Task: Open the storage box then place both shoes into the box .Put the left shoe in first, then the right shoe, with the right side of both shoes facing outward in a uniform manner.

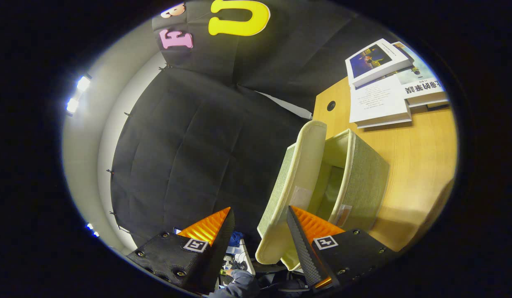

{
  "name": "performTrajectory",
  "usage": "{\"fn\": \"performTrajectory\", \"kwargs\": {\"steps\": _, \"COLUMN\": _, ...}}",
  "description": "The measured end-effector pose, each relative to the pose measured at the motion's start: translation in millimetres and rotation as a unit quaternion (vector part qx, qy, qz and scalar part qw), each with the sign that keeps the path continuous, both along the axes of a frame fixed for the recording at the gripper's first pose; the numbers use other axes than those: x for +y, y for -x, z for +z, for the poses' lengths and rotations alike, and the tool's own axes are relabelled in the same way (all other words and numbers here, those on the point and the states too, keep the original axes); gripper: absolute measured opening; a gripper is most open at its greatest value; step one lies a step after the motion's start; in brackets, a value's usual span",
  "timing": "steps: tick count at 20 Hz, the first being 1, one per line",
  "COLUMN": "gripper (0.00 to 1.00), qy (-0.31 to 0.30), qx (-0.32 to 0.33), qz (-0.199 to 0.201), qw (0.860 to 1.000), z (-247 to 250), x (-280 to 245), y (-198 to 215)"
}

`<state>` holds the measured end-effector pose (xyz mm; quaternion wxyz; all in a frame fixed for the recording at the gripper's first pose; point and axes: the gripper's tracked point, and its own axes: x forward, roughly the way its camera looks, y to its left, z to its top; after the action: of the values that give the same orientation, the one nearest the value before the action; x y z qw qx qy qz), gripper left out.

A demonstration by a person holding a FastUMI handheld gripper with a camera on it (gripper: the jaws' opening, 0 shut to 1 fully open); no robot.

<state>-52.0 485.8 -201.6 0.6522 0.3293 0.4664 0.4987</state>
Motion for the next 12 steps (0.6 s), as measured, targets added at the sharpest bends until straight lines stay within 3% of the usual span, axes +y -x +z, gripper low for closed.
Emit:
{"fn": "performTrajectory", "kwargs": {"steps": 7, "gripper": 0.77, "qy": -0.039, "qx": -0.022, "qz": 0.012, "qw": 0.999, "z": 45, "x": 55, "y": -8}}
{"fn": "performTrajectory", "kwargs": {"steps": 12, "gripper": 0.78, "qy": -0.071, "qx": -0.058, "qz": 0.052, "qw": 0.994, "z": 86, "x": 128, "y": -4}}
